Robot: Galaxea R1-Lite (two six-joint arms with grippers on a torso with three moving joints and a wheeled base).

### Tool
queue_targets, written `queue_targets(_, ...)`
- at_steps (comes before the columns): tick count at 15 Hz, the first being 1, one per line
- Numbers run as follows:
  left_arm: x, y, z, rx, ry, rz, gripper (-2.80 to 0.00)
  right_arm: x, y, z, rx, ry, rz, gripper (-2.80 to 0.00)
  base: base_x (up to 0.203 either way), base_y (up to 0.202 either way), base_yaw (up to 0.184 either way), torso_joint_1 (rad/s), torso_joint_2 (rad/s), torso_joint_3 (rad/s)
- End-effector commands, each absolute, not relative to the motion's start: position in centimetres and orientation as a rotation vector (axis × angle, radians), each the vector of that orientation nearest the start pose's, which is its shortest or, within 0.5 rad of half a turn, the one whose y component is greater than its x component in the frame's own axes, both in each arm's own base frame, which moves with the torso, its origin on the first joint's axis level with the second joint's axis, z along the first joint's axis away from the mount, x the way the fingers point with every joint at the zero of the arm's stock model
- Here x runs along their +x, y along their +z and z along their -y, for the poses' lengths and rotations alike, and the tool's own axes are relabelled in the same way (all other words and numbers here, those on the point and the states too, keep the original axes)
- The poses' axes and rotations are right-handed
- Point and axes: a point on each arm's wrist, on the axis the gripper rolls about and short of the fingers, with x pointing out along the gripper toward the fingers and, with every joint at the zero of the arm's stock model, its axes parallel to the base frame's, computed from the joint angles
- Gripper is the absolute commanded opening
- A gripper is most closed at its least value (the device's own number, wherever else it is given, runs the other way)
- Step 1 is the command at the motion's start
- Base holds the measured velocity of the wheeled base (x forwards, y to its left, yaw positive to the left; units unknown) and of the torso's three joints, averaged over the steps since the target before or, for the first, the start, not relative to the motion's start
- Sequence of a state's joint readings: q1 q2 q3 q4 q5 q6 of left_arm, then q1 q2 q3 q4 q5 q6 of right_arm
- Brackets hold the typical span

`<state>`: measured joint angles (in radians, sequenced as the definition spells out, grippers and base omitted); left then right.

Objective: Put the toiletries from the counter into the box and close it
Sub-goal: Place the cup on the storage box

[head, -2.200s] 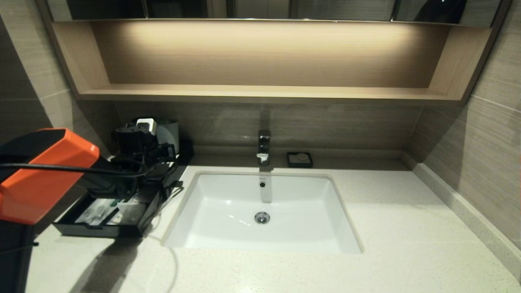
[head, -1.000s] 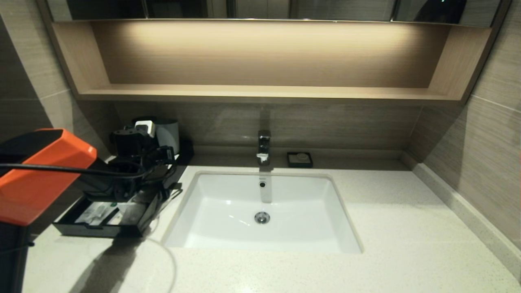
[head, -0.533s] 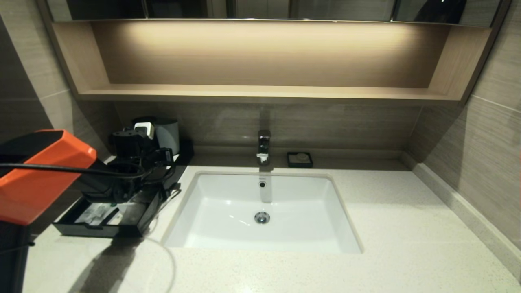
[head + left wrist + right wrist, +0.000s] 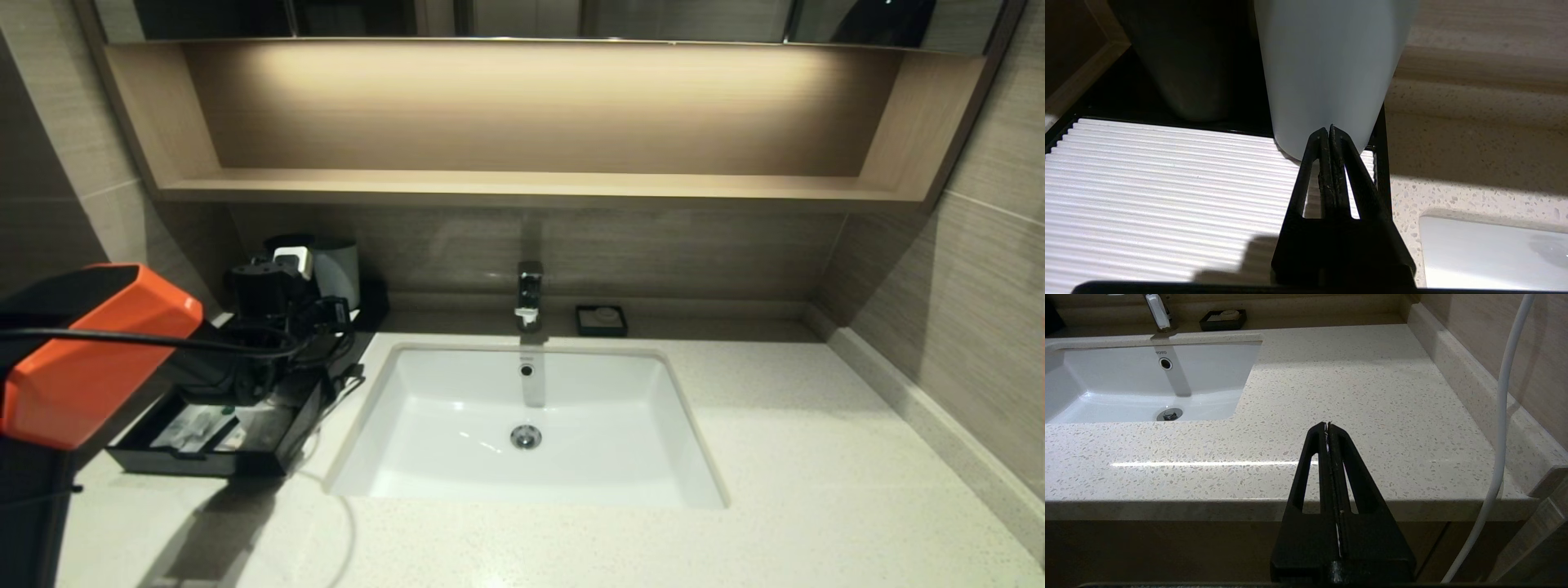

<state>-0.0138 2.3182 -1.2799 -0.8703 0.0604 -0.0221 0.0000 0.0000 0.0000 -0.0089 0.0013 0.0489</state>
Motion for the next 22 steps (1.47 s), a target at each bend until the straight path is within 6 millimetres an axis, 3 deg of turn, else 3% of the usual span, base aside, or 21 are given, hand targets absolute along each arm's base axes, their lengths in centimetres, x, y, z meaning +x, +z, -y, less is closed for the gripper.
queue_targets(1, 46.1, 8.7, 0.4, -0.017, 0.051, -0.166, -2.8, -2.3, 7.6, 0.0, 0.049, 0.001, 0.009, -2.8, 0.0, 0.0, 0.0, 0.0, 0.0, 0.0)
queue_targets(22, 47.7, 8.6, 0.0, -0.017, 0.06, -0.133, -2.8, -2.3, 7.6, 0.0, 0.049, 0.001, 0.009, -2.8, 0.0, 0.0, 0.0, 0.0, 0.0, 0.0)
